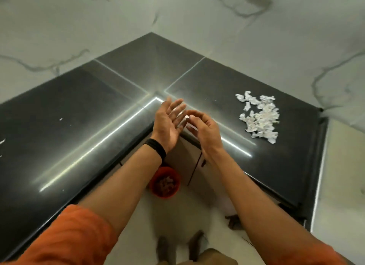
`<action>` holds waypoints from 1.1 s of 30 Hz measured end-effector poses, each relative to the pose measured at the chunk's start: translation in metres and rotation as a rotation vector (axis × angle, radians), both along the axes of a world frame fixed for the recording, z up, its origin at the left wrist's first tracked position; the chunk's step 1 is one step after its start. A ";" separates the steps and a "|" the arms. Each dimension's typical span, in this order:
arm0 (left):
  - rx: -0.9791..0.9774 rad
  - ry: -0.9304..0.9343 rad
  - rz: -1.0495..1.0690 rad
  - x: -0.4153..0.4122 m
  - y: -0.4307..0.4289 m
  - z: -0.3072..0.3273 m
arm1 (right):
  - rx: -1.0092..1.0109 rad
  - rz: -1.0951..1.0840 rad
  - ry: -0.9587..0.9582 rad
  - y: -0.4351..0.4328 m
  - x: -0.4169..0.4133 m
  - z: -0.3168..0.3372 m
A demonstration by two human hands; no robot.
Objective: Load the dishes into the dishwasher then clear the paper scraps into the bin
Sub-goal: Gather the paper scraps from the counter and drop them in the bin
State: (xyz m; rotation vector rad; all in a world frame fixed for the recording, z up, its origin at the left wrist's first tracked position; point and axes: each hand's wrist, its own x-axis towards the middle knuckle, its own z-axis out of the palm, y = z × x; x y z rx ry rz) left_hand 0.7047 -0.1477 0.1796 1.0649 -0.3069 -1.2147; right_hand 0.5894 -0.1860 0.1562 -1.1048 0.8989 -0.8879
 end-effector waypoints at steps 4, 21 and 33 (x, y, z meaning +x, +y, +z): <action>-0.040 0.029 -0.115 -0.027 -0.035 0.020 | -0.041 -0.132 -0.010 -0.018 -0.031 0.020; 0.120 0.144 -0.404 -0.182 -0.177 -0.053 | -0.092 -0.548 0.459 -0.137 -0.230 -0.062; 0.217 0.198 -0.425 -0.213 -0.250 -0.074 | -0.364 -0.221 1.148 -0.190 -0.267 -0.113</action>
